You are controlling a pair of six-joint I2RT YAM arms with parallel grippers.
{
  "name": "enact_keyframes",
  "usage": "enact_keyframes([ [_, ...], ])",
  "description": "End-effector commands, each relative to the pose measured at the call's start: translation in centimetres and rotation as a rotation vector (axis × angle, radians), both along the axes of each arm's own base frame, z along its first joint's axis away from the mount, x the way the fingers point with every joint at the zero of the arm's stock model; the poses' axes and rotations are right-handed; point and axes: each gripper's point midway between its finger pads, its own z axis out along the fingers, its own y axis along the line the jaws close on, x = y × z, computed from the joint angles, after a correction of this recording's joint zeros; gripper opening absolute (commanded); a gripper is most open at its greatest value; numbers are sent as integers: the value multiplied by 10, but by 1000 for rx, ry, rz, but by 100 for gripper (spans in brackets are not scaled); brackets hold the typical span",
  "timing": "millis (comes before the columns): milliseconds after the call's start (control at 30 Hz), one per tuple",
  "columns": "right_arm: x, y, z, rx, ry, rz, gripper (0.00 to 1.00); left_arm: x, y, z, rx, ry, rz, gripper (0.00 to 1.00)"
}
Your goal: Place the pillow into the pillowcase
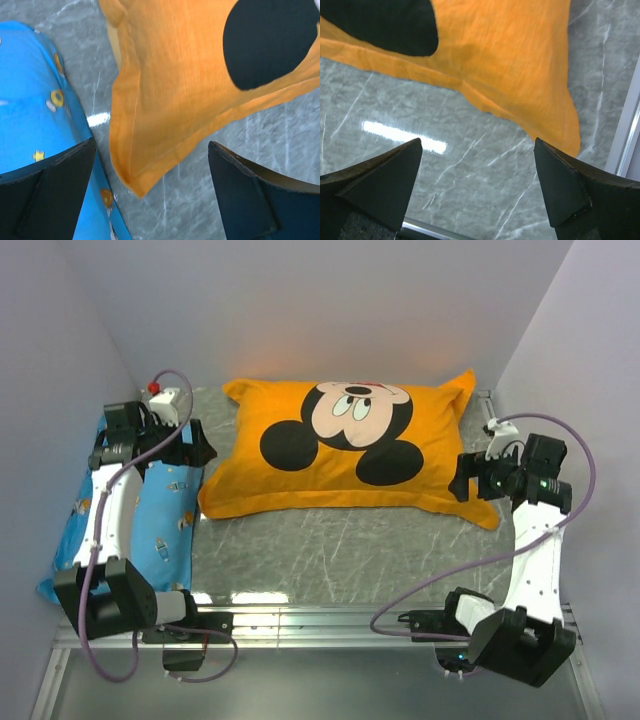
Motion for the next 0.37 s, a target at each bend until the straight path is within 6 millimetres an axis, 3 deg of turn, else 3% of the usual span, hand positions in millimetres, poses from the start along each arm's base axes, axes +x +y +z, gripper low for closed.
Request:
enact_keyframes([
  [0, -14, 7, 3, -24, -50, 26, 100, -14, 9, 14, 96, -105, 25, 99],
  [33, -17, 9, -4, -15, -35, 22, 100, -18, 11, 5, 107, -91, 31, 99],
  [333, -32, 16, -21, -15, -39, 22, 100, -20, 14, 6, 141, -108, 31, 100],
])
